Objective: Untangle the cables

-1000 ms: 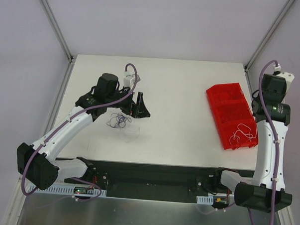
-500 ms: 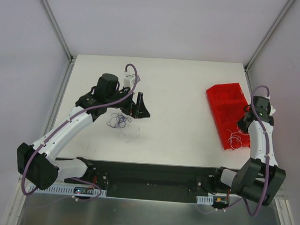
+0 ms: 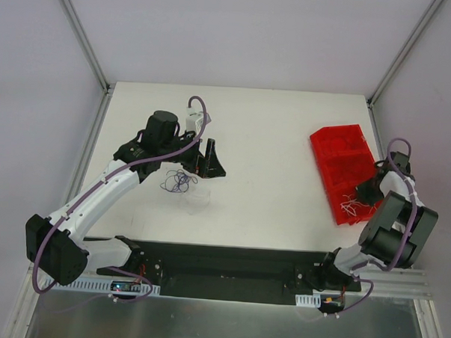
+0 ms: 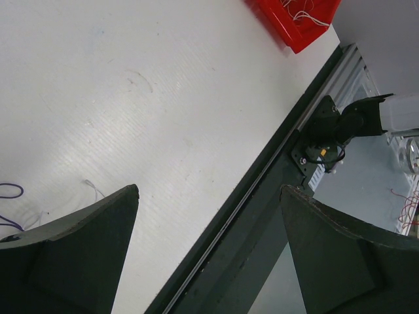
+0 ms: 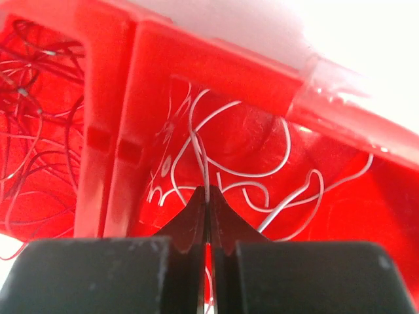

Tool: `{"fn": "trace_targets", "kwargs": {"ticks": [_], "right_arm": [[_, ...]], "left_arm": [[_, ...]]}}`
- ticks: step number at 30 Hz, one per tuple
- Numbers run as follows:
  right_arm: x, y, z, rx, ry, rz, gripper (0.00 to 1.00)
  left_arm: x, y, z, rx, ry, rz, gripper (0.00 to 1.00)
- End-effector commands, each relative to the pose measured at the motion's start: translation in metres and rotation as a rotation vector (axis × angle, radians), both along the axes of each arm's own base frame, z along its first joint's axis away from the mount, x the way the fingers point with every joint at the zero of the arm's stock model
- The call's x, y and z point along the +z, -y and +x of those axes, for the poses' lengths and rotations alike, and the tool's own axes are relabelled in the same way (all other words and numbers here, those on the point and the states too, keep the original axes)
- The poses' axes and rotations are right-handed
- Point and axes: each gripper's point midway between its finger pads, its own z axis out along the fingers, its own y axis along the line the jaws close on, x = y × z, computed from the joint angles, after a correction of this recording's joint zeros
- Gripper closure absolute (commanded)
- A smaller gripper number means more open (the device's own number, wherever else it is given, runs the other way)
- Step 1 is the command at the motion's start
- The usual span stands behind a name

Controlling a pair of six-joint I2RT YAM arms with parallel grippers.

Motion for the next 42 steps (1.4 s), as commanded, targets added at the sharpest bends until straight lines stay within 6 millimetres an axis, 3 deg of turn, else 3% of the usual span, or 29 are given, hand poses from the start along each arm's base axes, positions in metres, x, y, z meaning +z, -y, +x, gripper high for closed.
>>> {"fn": "trace_targets", "kwargs": {"ticks": [1,4,11,19,21,25,27,29,32,35,40,42], "right_arm": [[0.000,0.000,0.015,-0.013,0.046,0.049,1.00],[0.003,-0.005,0.012,0.019,0.042,0.070,0.99],[0.047,-0.007,-0.010,0.066,0.042,0.003,0.63],[0.083,0.002,-0.029,0.091,0.026,-0.104,0.41],[0.090,0.001,-0.029,0.105,0.038,-0.107,0.40],[0.113,-0.014,-0.023,0.193,0.077,-0.171,0.34],[0.120,-0.033,-0.024,0.262,0.069,-0.185,0.32],[0.118,-0.054,-0.033,0.339,0.024,-0.208,0.30],[0.094,-0.092,-0.054,0.488,-0.082,-0.174,0.27],[0.077,-0.094,-0.066,0.538,-0.184,-0.191,0.29],[0.061,-0.092,-0.059,0.599,-0.250,-0.189,0.41],[0.054,-0.100,-0.056,0.651,-0.282,-0.166,0.47]], "left_arm": [[0.008,-0.001,0.003,-0.008,0.050,-0.015,0.12],[0.007,-0.002,0.004,-0.002,0.052,-0.009,0.12],[0.007,-0.002,0.004,-0.004,0.046,-0.016,0.12],[0.007,-0.001,0.003,-0.005,0.047,-0.018,0.11],[0.007,-0.002,0.003,-0.002,0.047,-0.017,0.11],[0.006,-0.003,0.005,0.004,0.048,-0.012,0.11],[0.004,-0.003,0.006,0.006,0.044,-0.010,0.11],[0.004,-0.003,0.006,0.006,0.041,-0.009,0.11],[0.003,-0.004,0.008,0.012,0.037,-0.011,0.11],[0.004,-0.006,0.009,0.017,0.031,-0.015,0.11],[0.004,-0.005,0.008,0.009,0.028,-0.026,0.11],[0.006,-0.005,0.008,0.010,0.036,-0.029,0.11]]}}
